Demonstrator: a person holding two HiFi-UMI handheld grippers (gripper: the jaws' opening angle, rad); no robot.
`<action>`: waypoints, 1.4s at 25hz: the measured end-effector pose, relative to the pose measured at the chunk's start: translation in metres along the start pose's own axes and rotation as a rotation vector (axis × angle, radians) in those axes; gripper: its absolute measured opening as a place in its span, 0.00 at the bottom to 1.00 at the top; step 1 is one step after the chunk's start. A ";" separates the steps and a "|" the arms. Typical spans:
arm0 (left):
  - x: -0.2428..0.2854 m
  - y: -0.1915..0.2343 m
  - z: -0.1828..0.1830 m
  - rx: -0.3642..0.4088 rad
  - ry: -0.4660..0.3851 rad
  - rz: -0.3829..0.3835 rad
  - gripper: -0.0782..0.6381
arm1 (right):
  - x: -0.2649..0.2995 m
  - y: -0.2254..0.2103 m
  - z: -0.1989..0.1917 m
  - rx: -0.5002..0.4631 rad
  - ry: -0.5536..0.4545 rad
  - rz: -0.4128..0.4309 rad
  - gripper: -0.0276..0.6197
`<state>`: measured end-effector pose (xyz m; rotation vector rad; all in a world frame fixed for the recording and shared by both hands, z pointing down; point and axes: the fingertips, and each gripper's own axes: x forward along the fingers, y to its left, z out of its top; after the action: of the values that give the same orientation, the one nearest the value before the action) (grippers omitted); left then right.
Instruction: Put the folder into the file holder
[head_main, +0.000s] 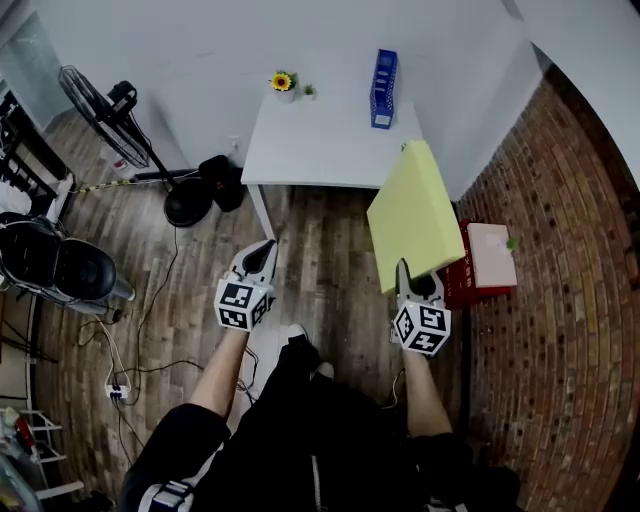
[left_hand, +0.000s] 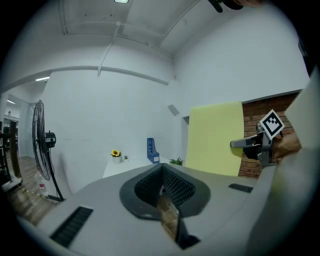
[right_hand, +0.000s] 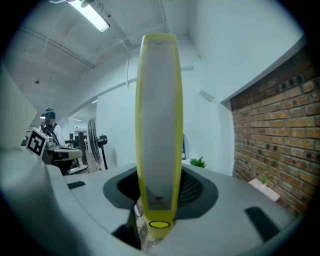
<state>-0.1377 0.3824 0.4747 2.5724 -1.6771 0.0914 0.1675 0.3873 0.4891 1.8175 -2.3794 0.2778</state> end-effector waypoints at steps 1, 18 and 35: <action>0.002 -0.001 0.000 0.000 0.001 -0.001 0.14 | 0.000 -0.002 0.001 0.000 -0.001 -0.002 0.31; 0.093 0.024 0.002 -0.014 0.005 -0.040 0.14 | 0.066 -0.030 0.020 0.004 0.000 -0.040 0.31; 0.253 0.133 0.032 0.001 -0.009 -0.130 0.14 | 0.226 -0.030 0.086 -0.009 -0.042 -0.115 0.31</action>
<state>-0.1576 0.0958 0.4682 2.6780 -1.5080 0.0737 0.1375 0.1479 0.4567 1.9658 -2.2882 0.2180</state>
